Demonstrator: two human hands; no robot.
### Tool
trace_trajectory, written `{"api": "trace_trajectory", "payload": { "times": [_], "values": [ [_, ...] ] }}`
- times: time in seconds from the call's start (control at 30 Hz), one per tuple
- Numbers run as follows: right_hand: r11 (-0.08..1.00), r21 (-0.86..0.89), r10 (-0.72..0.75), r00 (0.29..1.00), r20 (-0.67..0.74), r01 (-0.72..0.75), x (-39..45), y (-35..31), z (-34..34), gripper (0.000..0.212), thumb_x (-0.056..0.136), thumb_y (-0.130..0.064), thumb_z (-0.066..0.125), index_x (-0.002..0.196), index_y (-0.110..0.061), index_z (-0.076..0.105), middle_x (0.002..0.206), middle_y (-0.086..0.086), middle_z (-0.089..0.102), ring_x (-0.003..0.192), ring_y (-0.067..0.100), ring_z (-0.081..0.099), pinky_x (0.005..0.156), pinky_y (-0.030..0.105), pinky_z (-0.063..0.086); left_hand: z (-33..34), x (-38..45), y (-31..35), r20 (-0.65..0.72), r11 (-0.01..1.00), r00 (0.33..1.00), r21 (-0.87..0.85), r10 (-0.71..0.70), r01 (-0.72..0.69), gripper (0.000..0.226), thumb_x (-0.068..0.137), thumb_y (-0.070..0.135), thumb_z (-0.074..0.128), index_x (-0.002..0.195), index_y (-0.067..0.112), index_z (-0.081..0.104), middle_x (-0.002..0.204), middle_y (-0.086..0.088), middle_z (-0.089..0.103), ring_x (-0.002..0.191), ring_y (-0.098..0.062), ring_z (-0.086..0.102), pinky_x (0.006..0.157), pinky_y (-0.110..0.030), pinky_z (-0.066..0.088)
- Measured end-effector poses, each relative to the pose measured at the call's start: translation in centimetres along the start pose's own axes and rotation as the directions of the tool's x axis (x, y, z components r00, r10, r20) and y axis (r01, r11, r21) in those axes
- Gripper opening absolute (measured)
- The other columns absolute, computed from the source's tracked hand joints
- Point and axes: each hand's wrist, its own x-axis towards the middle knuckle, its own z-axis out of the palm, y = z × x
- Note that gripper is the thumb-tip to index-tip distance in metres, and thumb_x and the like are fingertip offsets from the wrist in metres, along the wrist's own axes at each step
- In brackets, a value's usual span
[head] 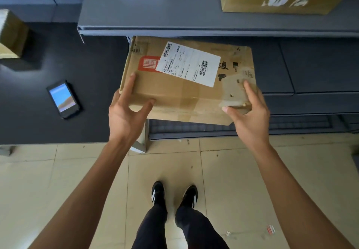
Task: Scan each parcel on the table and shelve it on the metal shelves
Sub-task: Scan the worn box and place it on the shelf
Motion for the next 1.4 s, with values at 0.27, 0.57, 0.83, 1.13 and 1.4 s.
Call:
{"api": "trace_trajectory", "payload": {
  "times": [0.27, 0.57, 0.83, 1.13, 1.4],
  "values": [
    [0.988, 0.027, -0.149, 0.984, -0.1, 0.153, 2.7, 2.4, 3.6, 0.071, 0.083, -0.023, 0.084, 0.145, -0.027, 0.052, 0.152, -0.002, 0.044, 0.138, 0.003, 0.044, 0.113, 0.027, 0.042, 2.2, 1.9, -2.8, -0.049, 0.997, 0.996, 0.009, 0.078, -0.078, 0.077, 0.089, 0.035, 0.074, 0.154, 0.046, 0.034, 0.129, 0.005, 0.05, 0.106, -0.018, 0.055, 0.093, -0.044, 0.054],
    [0.972, 0.004, -0.232, 0.964, -0.127, 0.234, 6.1, 4.7, 7.3, 0.091, 0.08, -0.024, 0.086, 0.15, -0.05, 0.033, 0.16, -0.013, 0.025, 0.136, -0.022, 0.024, 0.111, 0.003, 0.024, 4.5, 6.7, -5.6, -0.091, 0.96, 0.956, 0.028, 0.279, -0.278, 0.078, 0.088, 0.028, 0.074, 0.153, 0.033, 0.03, 0.139, 0.022, 0.039, 0.119, -0.003, 0.042, 0.093, -0.013, 0.037],
    [0.943, 0.003, -0.326, 0.923, -0.206, 0.334, 10.3, 6.4, 9.0, 0.085, 0.078, -0.018, 0.084, 0.148, -0.03, 0.037, 0.146, -0.014, 0.038, 0.133, -0.012, 0.035, 0.111, 0.009, 0.028, 6.7, 10.4, -7.5, -0.122, 0.919, 0.911, 0.053, 0.394, -0.39, 0.087, 0.085, 0.018, 0.077, 0.152, 0.034, 0.026, 0.144, -0.002, 0.041, 0.11, 0.005, 0.04, 0.086, 0.004, 0.03],
    [0.928, 0.024, -0.353, 0.899, -0.259, 0.371, 15.2, 6.7, 10.3, 0.082, 0.075, -0.021, 0.087, 0.138, -0.047, 0.042, 0.143, -0.019, 0.045, 0.133, 0.004, 0.044, 0.113, 0.039, 0.04, 8.0, 14.8, -7.3, -0.165, 0.902, 0.887, 0.055, 0.431, -0.428, 0.086, 0.084, 0.018, 0.079, 0.15, 0.036, 0.028, 0.143, 0.001, 0.045, 0.108, -0.004, 0.043, 0.086, -0.022, 0.04],
    [0.921, 0.013, -0.372, 0.891, -0.261, 0.388, 18.6, 7.1, 11.0, 0.083, 0.078, -0.02, 0.084, 0.143, -0.044, 0.039, 0.147, -0.014, 0.044, 0.136, 0.007, 0.043, 0.115, 0.041, 0.039, 9.6, 17.6, -7.1, -0.215, 0.906, 0.88, 0.074, 0.423, -0.417, 0.086, 0.082, 0.024, 0.081, 0.148, 0.045, 0.029, 0.126, 0.003, 0.046, 0.087, -0.007, 0.046, 0.075, -0.028, 0.041]
  ]
}}
